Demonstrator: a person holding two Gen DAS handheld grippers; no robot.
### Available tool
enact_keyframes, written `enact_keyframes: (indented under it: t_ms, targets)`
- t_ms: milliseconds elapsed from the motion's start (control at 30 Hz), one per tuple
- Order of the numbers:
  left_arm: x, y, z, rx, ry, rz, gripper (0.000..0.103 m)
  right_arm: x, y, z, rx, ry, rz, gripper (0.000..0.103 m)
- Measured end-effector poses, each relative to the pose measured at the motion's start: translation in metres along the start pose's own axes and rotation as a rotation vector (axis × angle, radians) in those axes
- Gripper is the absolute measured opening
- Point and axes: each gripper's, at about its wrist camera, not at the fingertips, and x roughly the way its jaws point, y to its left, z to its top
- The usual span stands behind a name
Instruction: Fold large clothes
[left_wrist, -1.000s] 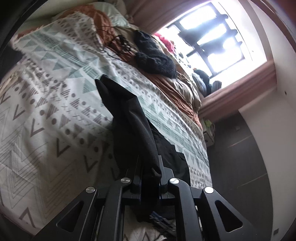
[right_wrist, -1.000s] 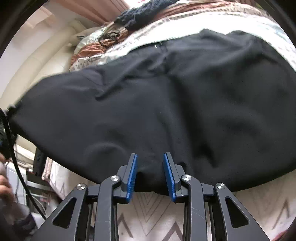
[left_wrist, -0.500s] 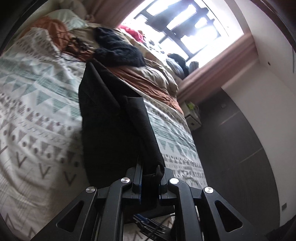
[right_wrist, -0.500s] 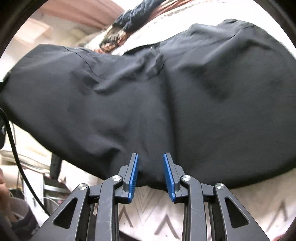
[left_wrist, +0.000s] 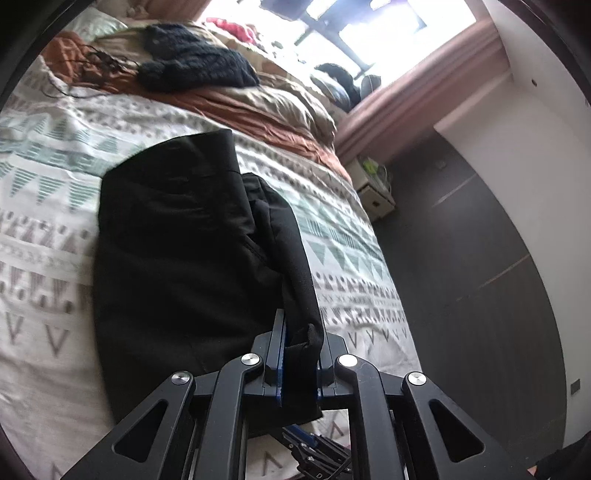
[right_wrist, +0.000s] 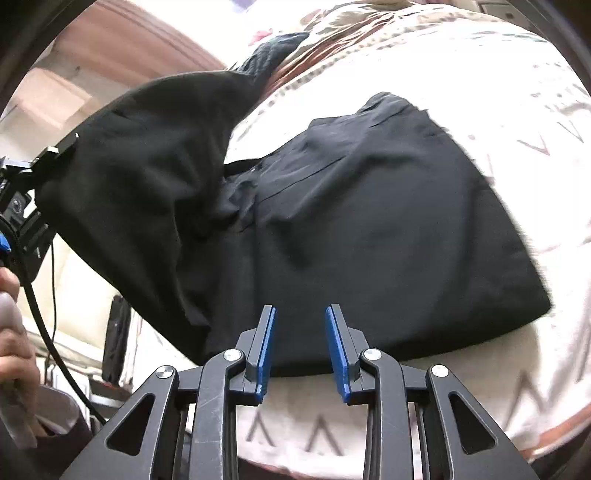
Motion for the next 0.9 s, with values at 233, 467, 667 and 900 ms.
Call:
enact_keyframes:
  t_ms: [233, 467, 667, 900]
  targets:
    - [0.064, -0.03, -0.03, 0.049, 0.127, 0.0, 0.011, -0.027, -0.048, 0.004, 0.078, -0.035, -0.031, 0.03]
    - [0.109, -0.04, -0.062, 0.101, 0.286, -0.037, 0.038, -0.047, -0.091, 0.006, 0.157, -0.067, -0.044, 0.05]
    - [0.073, -0.013, -0.046, 0.104, 0.194, 0.028, 0.051, -0.058, -0.102, 0.006, 0.203, -0.1, -0.009, 0.065]
    - [0.035, 0.056, -0.037, 0.03, 0.121, 0.214, 0.052, -0.06, -0.081, 0.026, 0.151, -0.151, 0.048, 0.084]
